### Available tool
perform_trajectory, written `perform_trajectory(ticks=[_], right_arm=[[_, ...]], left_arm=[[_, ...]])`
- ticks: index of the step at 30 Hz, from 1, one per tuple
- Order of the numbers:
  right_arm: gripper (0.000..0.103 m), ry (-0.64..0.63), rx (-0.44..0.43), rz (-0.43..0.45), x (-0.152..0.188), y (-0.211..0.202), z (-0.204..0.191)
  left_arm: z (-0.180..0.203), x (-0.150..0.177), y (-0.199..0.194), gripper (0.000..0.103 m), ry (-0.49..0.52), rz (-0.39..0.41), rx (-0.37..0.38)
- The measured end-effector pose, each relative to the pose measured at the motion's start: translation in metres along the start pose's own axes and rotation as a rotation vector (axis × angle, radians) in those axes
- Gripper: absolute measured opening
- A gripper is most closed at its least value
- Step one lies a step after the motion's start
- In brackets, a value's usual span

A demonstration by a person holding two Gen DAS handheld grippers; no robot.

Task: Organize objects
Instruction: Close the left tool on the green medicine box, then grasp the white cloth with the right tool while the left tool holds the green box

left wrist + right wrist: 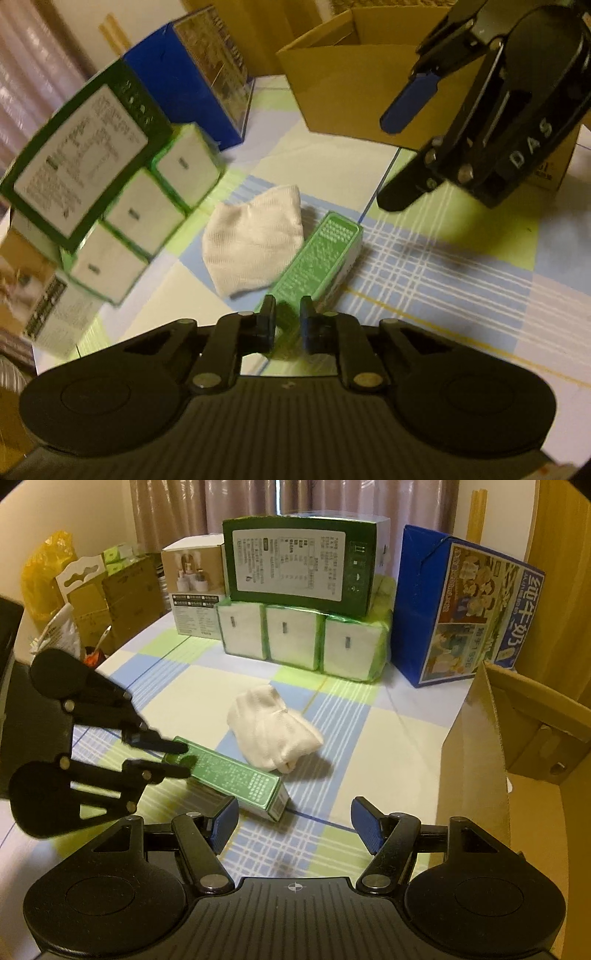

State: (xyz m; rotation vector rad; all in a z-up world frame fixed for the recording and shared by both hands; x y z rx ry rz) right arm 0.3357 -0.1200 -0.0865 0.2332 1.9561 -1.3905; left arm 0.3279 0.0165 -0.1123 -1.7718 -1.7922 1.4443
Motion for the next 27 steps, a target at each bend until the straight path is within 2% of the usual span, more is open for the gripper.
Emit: perform_trajectory(ticks=[2, 3, 5, 9, 11, 13, 15, 17, 19, 21, 23, 24, 27], right_arm=[[0.065, 0.002, -0.001, -0.002, 0.001, 0.0, -0.001], [0.065, 0.003, -0.001, -0.003, 0.002, 0.0, -0.001], [0.065, 0.001, 0.003, -0.006, 0.002, 0.002, -0.001], [0.065, -0.007, 0.014, -0.015, 0.002, 0.007, 0.001], [0.065, -0.006, 0.017, -0.018, 0.002, 0.009, 0.002], [0.065, -0.001, 0.017, -0.022, 0.001, 0.011, 0.003], [0.065, 0.003, 0.013, -0.022, -0.001, 0.012, 0.003], [0.066, 0.002, 0.011, -0.021, -0.003, 0.014, 0.002], [0.066, 0.007, 0.005, -0.011, -0.007, 0.017, 0.001], [0.071, 0.023, -0.005, 0.002, -0.011, 0.021, 0.0], [0.082, 0.048, -0.026, 0.017, -0.017, 0.027, -0.003], [0.083, 0.053, -0.033, 0.026, -0.02, 0.032, -0.006], [0.084, 0.05, -0.049, 0.026, -0.028, 0.053, -0.015]], left_arm=[[-0.004, -0.005, 0.004, 0.03, 0.028, 0.01, 0.015], [-0.006, -0.007, 0.007, 0.034, 0.037, 0.012, 0.036], [-0.008, -0.011, 0.015, 0.049, 0.05, 0.003, 0.078], [-0.004, -0.015, 0.031, 0.049, 0.088, -0.029, 0.162], [0.0, -0.014, 0.037, 0.048, 0.097, -0.054, 0.174], [0.003, -0.012, 0.039, 0.035, 0.089, -0.082, 0.171], [0.004, -0.007, 0.036, 0.032, 0.056, -0.1, 0.144], [0.001, 0.0, 0.028, 0.027, 0.0, -0.115, 0.113], [-0.008, 0.012, 0.016, 0.025, -0.111, -0.124, 0.094], [-0.02, 0.028, 0.002, 0.025, -0.259, -0.131, 0.071], [-0.032, 0.045, -0.008, 0.025, -0.396, -0.142, 0.063], [-0.037, 0.055, -0.011, 0.025, -0.462, -0.153, 0.059], [-0.047, 0.071, -0.013, 0.025, -0.557, -0.167, 0.03]])
Point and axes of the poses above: each gripper's, at about its wrist camera, not at the fingertips, and y roughly the way its jaws point, z to its right, x to its underside, the point moved 4 cm from there along y, roughly the way its jaws point, and after that the axes turned 13 degrees about y, right-handed, at the moved point
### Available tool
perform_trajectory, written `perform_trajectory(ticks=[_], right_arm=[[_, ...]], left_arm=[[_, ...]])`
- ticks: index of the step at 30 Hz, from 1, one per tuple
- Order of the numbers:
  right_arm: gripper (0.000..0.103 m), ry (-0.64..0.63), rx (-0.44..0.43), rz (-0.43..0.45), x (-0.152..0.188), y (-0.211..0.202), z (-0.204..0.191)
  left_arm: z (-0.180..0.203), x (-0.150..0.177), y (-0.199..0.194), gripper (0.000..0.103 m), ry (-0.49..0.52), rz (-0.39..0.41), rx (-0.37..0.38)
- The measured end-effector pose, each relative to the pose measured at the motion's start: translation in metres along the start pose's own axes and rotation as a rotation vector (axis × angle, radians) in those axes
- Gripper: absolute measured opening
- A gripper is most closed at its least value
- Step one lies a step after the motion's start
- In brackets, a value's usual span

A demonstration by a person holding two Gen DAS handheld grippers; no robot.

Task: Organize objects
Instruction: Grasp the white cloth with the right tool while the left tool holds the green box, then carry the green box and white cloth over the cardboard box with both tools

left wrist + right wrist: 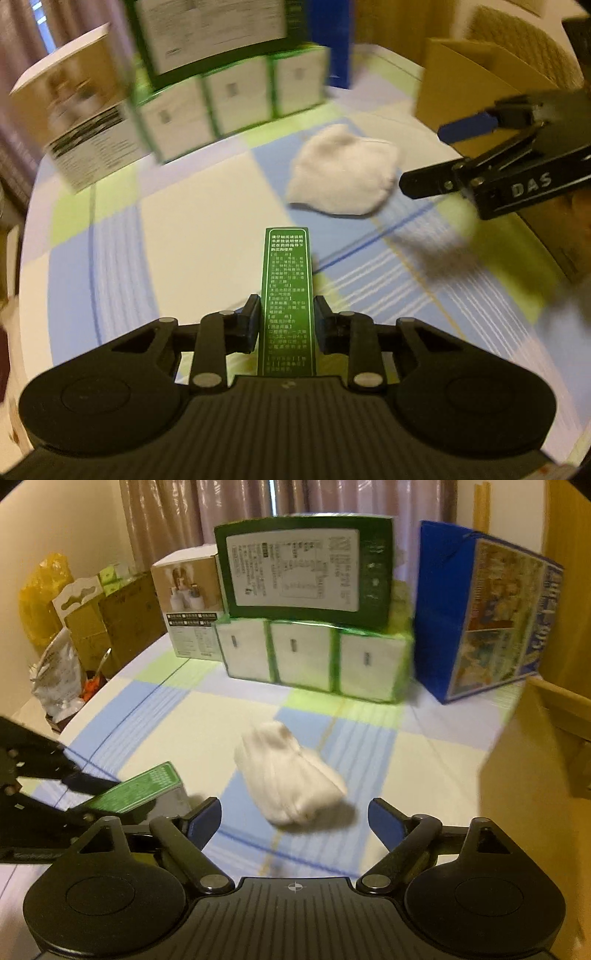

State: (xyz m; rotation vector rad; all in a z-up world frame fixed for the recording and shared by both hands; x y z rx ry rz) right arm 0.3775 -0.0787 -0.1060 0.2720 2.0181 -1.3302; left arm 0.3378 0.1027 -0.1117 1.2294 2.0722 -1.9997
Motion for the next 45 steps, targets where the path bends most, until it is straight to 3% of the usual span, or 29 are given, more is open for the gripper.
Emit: perform_trajectory(ticks=[5, 10, 13, 16, 20, 31, 36, 45], right_arm=[[0.085, -0.079, 0.051, -0.025, -0.007, 0.042, -0.012], [0.081, -0.047, 0.073, -0.053, -0.008, 0.067, -0.004], [0.05, -0.051, 0.082, -0.067, -0.003, 0.071, -0.005], [0.04, -0.016, 0.083, -0.063, 0.006, 0.063, -0.003], [0.037, 0.049, 0.092, -0.057, 0.027, 0.042, -0.003], [0.036, 0.18, 0.109, -0.084, 0.089, -0.024, 0.0], [0.036, 0.245, 0.11, -0.081, 0.116, -0.069, 0.007], [0.036, 0.297, 0.106, -0.033, 0.154, -0.163, 0.011]], left_arm=[[-0.002, -0.001, 0.012, 0.025, -0.007, -0.009, -0.018], [0.001, -0.002, 0.022, 0.025, 0.005, -0.014, -0.006], [0.0, -0.006, 0.028, 0.025, 0.017, -0.023, 0.0], [-0.001, -0.012, 0.036, 0.025, 0.017, -0.039, 0.01], [0.003, -0.015, 0.042, 0.025, 0.033, -0.075, 0.006], [0.032, 0.003, 0.004, 0.025, -0.11, -0.078, 0.029], [0.064, 0.019, -0.027, 0.025, -0.182, -0.061, 0.054], [0.148, 0.035, -0.088, 0.025, -0.26, -0.016, 0.034]])
Point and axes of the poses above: each gripper's, at about its wrist camera, not at the fingertips, and y roughly the way its jaws point, z to its right, x to its underside, the point moved 4 cm from there along y, roughly the way its jaws point, and after that the axes turned 13 degrees about y, right-handed, at the moved point
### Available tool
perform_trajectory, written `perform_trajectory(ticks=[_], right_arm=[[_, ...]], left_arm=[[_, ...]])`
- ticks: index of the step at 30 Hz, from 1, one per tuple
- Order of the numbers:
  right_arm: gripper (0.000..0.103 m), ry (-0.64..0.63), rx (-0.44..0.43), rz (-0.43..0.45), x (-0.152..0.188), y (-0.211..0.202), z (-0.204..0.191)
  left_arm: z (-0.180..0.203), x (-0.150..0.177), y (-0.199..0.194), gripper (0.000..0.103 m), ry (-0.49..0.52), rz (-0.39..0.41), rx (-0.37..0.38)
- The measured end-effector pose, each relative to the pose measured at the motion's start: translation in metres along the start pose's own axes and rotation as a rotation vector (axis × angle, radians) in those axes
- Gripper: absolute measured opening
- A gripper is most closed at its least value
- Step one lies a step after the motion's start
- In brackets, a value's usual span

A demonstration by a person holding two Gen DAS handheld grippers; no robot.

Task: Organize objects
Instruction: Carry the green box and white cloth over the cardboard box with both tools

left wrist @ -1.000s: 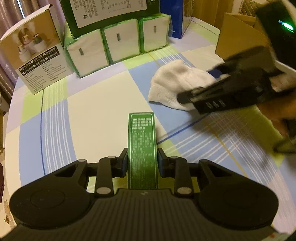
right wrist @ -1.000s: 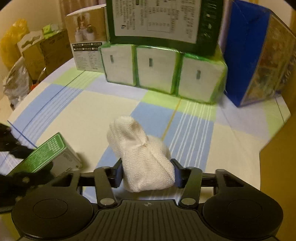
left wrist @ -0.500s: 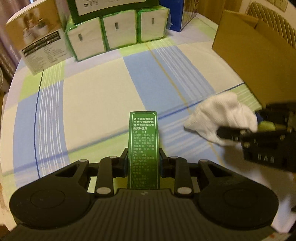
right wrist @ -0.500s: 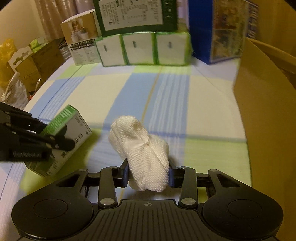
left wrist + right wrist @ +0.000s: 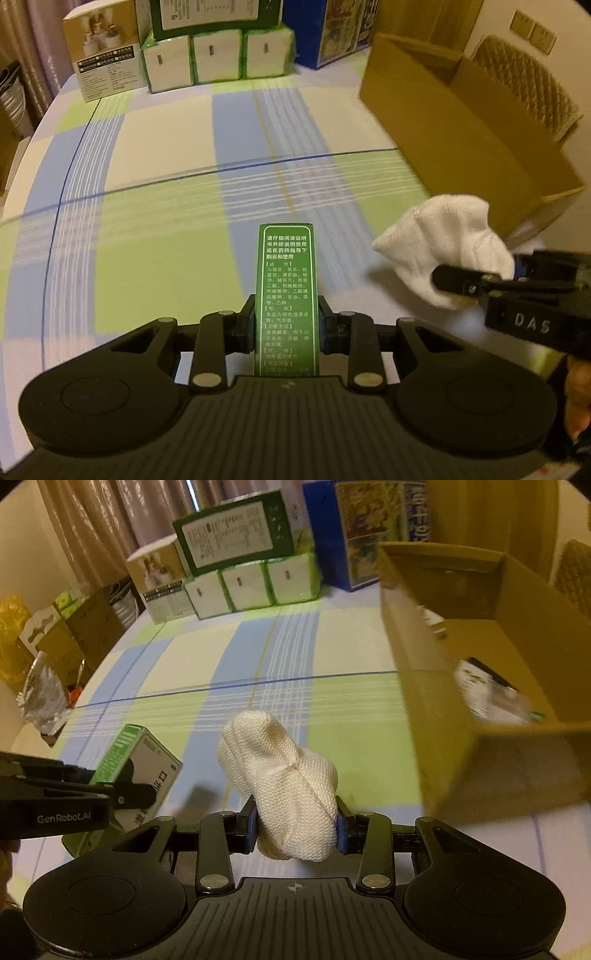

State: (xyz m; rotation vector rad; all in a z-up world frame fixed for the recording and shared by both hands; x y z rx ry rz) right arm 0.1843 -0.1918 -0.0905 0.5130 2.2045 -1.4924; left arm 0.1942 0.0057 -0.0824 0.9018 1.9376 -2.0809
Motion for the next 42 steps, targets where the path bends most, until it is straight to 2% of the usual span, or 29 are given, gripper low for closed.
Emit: perform_trajectory(ticks=[7, 16, 27, 42], right_arm=[[0.036, 0.035, 0.009, 0.04, 0.024, -0.062, 0.028], [0.036, 0.06, 0.016, 0.093, 0.04, -0.114, 0.055], [0.036, 0.067, 0.041, 0.148, 0.044, -0.147, 0.074], [0.036, 0.13, 0.086, 0.193, 0.035, -0.167, 0.111]], left_arm=[[0.047, 0.011, -0.049, 0.025, -0.049, 0.07, -0.004], [0.088, 0.022, -0.082, 0.025, -0.065, 0.1, -0.006], [0.125, 0.024, -0.095, 0.025, -0.043, 0.117, 0.024], [0.162, 0.003, -0.098, 0.025, -0.005, 0.142, 0.079]])
Point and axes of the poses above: each gripper's, at about its wrist camera, not at the fingertips, and y roughly the way its jaws point, z to its right, x to its underside, the point moved 4 cm from there along y, roughly the way its jaws point, and after that the axes turned 13 degrees about y, right-handed, at the moved point
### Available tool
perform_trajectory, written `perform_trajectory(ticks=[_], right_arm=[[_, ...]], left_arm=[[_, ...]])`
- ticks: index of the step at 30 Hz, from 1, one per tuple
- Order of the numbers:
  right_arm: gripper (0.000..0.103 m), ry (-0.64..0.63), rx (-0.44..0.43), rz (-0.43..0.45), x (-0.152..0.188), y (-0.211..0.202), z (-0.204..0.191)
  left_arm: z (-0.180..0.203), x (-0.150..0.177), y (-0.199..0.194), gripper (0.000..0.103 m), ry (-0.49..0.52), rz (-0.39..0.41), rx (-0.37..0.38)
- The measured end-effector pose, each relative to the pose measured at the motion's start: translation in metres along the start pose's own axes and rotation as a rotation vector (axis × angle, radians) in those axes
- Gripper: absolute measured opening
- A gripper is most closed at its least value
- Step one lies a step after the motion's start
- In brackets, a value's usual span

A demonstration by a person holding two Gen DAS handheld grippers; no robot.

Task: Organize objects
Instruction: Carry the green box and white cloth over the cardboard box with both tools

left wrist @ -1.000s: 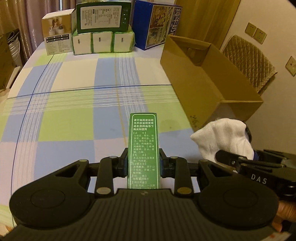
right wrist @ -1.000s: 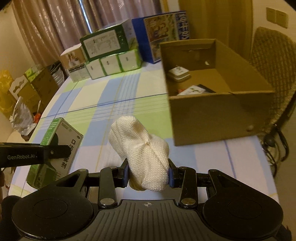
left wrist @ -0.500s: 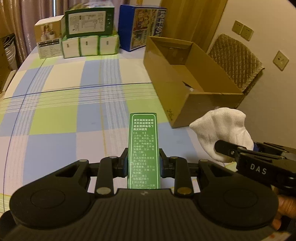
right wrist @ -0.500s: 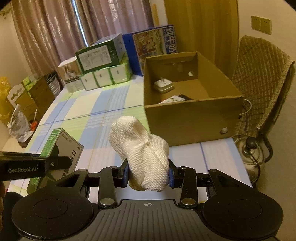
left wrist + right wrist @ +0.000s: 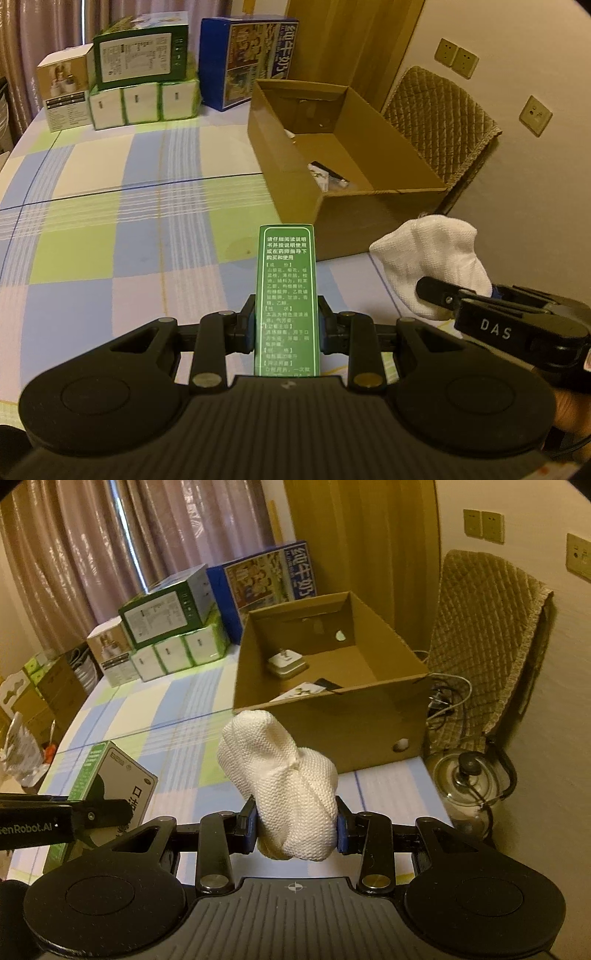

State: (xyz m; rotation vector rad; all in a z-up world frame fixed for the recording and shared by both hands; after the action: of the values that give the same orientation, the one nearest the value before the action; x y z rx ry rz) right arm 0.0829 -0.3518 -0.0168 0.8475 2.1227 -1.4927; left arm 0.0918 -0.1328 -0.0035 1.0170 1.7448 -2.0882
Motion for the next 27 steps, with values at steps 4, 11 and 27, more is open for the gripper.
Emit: perform_trajectory(ticks=[4, 11, 27], right_arm=[[0.036, 0.014, 0.01, 0.0, -0.002, 0.0, 0.008], [0.036, 0.031, 0.023, 0.009, -0.005, -0.002, 0.017], [0.036, 0.047, 0.034, 0.023, -0.013, -0.004, 0.03]], left_arm=[[0.008, -0.007, 0.002, 0.025, 0.012, 0.005, 0.012], [0.018, -0.011, 0.009, 0.025, 0.028, 0.001, 0.028], [0.034, -0.022, 0.018, 0.025, 0.052, 0.001, 0.039]])
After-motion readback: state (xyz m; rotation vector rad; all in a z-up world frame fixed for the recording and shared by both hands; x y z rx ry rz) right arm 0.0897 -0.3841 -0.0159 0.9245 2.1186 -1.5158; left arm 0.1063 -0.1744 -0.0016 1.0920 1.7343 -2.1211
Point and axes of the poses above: each gripper's, at about its wrist camera, not at the fingertips, and y roughly the way its jaws point, z to its right, x to its underside, the point moved 4 cm from there along y, roughly the way its jaws point, and after that the axes turned 13 degrees about y, right-handed, at the moved point
